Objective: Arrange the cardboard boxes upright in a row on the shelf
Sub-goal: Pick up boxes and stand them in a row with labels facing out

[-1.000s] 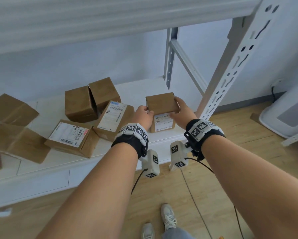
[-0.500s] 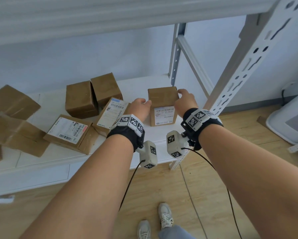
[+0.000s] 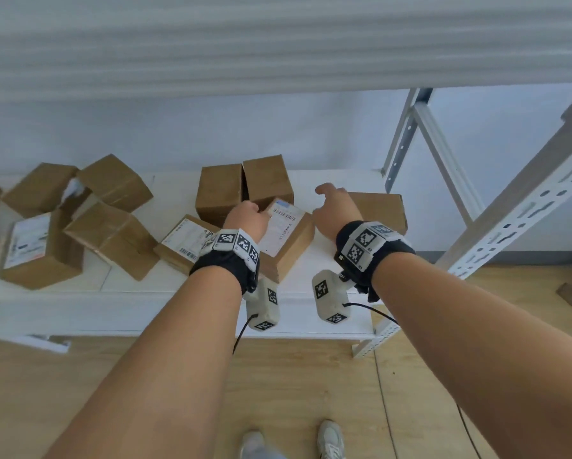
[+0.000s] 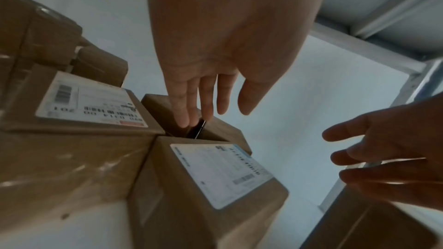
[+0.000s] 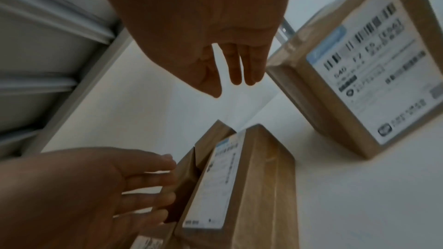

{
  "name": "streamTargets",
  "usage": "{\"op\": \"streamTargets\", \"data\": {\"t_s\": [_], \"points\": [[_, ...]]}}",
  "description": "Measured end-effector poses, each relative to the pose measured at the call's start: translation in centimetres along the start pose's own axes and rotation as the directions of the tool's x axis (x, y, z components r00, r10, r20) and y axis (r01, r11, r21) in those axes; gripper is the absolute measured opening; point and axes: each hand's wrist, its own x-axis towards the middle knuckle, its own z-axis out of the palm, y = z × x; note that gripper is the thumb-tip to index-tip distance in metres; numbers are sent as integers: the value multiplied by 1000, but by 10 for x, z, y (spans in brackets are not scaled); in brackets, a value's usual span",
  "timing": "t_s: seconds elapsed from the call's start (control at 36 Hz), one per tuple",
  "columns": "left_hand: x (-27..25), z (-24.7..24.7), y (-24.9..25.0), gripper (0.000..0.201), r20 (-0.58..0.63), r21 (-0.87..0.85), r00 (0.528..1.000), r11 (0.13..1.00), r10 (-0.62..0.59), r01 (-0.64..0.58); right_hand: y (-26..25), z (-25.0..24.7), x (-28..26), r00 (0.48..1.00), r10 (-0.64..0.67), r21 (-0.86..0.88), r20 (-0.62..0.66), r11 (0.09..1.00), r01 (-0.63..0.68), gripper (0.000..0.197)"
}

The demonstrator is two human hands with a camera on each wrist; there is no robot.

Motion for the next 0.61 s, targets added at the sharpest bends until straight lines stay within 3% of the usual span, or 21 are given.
{"op": "streamTargets", "data": {"t_s": [0.11,0.22,0.36,0.47,0.61], "points": [[9,-2,-13,39,14,183,999,982,44,-46,1,26,-1,994,90,-16,69,996,-89,46],[22,0,-26,41,110,274,992,958,59,-88,5,48,-1,975,194,21,106,980,-197,45],[32,4,-30,19,175,297,978,940,117,-166,8,65,-1,955,274,75,115,956,-283,47],[31,4,-30,32,201,335,972,925,119,-182,6,73,0,938,318,86,138,940,-331,31],[30,9,-36,19,270,334,954,918,126,-215,5,79,-3,910,382,83,160,914,-398,26]]}}
